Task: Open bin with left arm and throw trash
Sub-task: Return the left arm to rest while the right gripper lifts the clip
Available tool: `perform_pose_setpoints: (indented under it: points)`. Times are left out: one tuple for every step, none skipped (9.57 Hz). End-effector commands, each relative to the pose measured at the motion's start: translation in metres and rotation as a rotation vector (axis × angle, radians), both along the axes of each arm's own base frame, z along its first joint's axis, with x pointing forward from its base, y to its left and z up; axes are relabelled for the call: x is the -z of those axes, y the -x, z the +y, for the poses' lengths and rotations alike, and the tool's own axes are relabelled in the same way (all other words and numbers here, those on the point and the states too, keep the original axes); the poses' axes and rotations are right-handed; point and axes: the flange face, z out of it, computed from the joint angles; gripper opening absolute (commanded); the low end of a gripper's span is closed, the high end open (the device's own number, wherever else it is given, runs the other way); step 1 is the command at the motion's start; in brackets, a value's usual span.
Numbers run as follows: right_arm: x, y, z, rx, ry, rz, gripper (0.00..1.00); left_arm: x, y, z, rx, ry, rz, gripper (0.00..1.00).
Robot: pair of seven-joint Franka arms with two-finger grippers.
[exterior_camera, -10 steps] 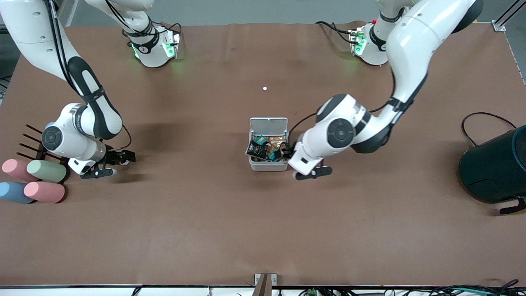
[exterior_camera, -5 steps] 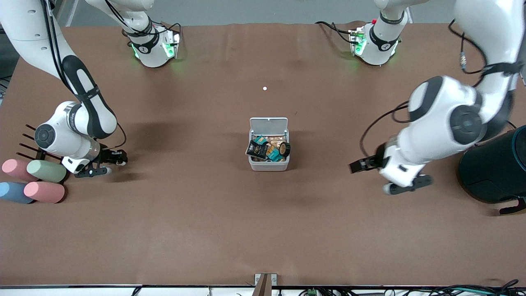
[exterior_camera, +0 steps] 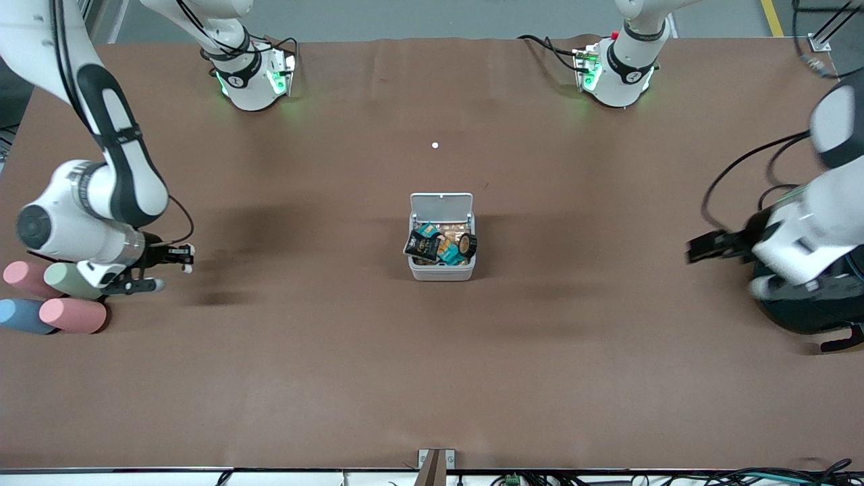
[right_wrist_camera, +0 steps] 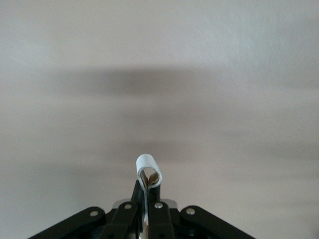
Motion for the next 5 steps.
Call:
perform_pose_setpoints:
  points:
    - [-0.071,-0.034,0.107,0.200,-0.025,-0.011,0.00,-0.061,0.051,0.003,0.025,-0.036,-0.020,1.00]
    - [-0.096,-0.040,0.156,0.290,-0.036,-0.038,0.00,-0.061,0.067,-0.001,0.020,-0.048,-0.005,1.00]
    - [-0.120,-0.048,0.226,0.401,-0.056,-0.060,0.00,-0.059,0.070,-0.003,0.030,-0.045,-0.002,1.00]
    - [-0.110,-0.052,0.288,0.509,-0.041,-0.035,0.00,-0.061,0.070,-0.007,0.050,-0.049,-0.010,1.00]
    - [-0.099,-0.050,0.347,0.576,-0.032,-0.023,0.00,-0.062,0.070,-0.001,0.036,-0.042,-0.014,1.00]
